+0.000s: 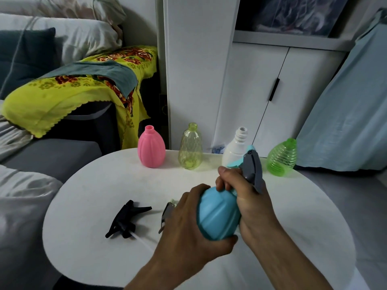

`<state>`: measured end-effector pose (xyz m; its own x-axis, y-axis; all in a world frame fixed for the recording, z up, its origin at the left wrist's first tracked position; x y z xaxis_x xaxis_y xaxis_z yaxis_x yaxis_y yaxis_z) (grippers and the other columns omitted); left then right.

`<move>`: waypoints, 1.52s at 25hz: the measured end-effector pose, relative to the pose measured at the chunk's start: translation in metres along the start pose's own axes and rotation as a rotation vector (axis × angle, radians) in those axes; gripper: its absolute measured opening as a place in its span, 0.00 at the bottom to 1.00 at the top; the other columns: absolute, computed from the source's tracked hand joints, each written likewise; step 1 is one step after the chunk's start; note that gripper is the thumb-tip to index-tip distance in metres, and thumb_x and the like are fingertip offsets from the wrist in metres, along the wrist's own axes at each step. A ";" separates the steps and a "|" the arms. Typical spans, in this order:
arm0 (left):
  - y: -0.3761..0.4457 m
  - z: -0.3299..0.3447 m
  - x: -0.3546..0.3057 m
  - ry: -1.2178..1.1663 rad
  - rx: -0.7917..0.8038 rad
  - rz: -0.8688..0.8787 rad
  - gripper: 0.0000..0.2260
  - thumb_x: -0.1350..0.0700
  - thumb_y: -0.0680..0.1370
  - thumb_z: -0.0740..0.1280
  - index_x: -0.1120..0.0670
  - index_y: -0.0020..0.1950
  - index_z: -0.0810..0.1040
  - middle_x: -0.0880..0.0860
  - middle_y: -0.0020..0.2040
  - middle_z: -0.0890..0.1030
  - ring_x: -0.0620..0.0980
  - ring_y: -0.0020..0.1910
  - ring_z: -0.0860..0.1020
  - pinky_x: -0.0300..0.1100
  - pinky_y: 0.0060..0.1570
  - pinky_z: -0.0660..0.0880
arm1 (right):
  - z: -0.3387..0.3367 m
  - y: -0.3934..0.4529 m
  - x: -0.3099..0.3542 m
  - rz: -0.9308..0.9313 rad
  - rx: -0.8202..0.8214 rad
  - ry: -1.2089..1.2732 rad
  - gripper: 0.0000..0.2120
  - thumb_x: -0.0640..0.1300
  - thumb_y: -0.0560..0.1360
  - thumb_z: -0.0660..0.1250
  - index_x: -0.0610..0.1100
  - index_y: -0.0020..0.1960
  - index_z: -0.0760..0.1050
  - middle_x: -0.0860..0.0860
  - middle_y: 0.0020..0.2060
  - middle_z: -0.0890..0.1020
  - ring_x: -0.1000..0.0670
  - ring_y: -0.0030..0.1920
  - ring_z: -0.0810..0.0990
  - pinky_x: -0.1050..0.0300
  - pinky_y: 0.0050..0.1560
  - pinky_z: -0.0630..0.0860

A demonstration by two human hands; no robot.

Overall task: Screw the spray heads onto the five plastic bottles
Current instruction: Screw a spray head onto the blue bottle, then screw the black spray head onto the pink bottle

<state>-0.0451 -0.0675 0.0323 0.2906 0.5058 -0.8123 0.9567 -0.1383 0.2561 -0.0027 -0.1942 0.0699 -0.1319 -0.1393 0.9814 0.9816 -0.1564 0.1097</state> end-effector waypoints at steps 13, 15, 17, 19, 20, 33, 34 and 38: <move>0.013 0.003 0.034 0.011 -0.064 -0.016 0.45 0.42 0.57 0.82 0.39 0.68 0.60 0.37 0.62 0.74 0.37 0.60 0.75 0.35 0.59 0.75 | 0.039 0.002 -0.019 0.104 0.078 -0.251 0.11 0.54 0.64 0.79 0.51 0.34 0.79 0.62 0.31 0.83 0.63 0.34 0.80 0.70 0.38 0.72; 0.021 -0.021 0.045 -0.030 -0.119 -0.041 0.41 0.43 0.59 0.81 0.38 0.65 0.62 0.39 0.59 0.76 0.40 0.55 0.79 0.38 0.51 0.80 | 0.043 0.003 -0.021 0.237 0.261 -0.339 0.24 0.57 0.60 0.80 0.54 0.54 0.79 0.65 0.48 0.82 0.64 0.45 0.78 0.70 0.43 0.71; 0.037 -0.059 0.063 -0.058 -0.268 -0.105 0.41 0.40 0.56 0.78 0.37 0.63 0.61 0.38 0.55 0.74 0.38 0.49 0.78 0.33 0.38 0.80 | 0.038 0.004 -0.022 0.271 0.338 -0.438 0.38 0.56 0.61 0.80 0.56 0.68 0.71 0.63 0.62 0.74 0.61 0.59 0.73 0.64 0.52 0.70; 0.060 -0.100 0.090 -0.108 -0.435 -0.184 0.41 0.42 0.55 0.80 0.40 0.62 0.62 0.38 0.52 0.73 0.37 0.49 0.76 0.30 0.35 0.76 | 0.033 0.000 -0.021 0.251 0.356 -0.387 0.37 0.55 0.61 0.81 0.59 0.67 0.72 0.60 0.66 0.73 0.57 0.67 0.69 0.57 0.57 0.69; 0.072 -0.119 0.107 -0.141 -0.498 -0.220 0.40 0.45 0.56 0.81 0.42 0.62 0.63 0.39 0.52 0.74 0.39 0.50 0.77 0.32 0.36 0.75 | 0.032 -0.001 -0.020 0.237 0.371 -0.342 0.33 0.55 0.60 0.80 0.60 0.64 0.75 0.59 0.66 0.75 0.57 0.68 0.70 0.56 0.58 0.71; 0.160 -0.167 0.250 -0.143 -0.555 -0.348 0.42 0.56 0.63 0.82 0.49 0.71 0.64 0.52 0.65 0.74 0.53 0.61 0.75 0.54 0.58 0.78 | 0.049 -0.030 -0.061 0.046 0.601 -0.586 0.15 0.51 0.65 0.74 0.66 0.48 0.78 0.70 0.57 0.77 0.60 0.51 0.81 0.64 0.46 0.77; 0.162 -0.167 0.252 -0.158 -0.559 -0.340 0.42 0.57 0.63 0.82 0.49 0.71 0.63 0.52 0.64 0.73 0.53 0.61 0.75 0.52 0.56 0.78 | 0.048 -0.030 -0.062 0.062 0.606 -0.566 0.14 0.52 0.65 0.74 0.64 0.48 0.79 0.69 0.56 0.79 0.59 0.50 0.81 0.64 0.46 0.77; 0.165 -0.169 0.257 -0.150 -0.518 -0.325 0.39 0.57 0.63 0.82 0.49 0.68 0.65 0.49 0.59 0.73 0.50 0.57 0.75 0.38 0.44 0.76 | 0.043 -0.031 -0.068 0.263 0.614 -0.414 0.13 0.56 0.59 0.76 0.56 0.42 0.83 0.62 0.53 0.84 0.46 0.47 0.83 0.60 0.42 0.77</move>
<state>0.1844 0.1836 -0.0459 0.0217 0.3223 -0.9464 0.8751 0.4516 0.1739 -0.0176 -0.1376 0.0063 0.0592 0.2975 0.9529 0.8899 0.4167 -0.1854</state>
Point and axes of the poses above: each hand's wrist, its own y-axis towards the middle knuckle, its own z-axis out of the palm, x = y × z, the point moved 2 cm from there along y, towards the middle knuckle
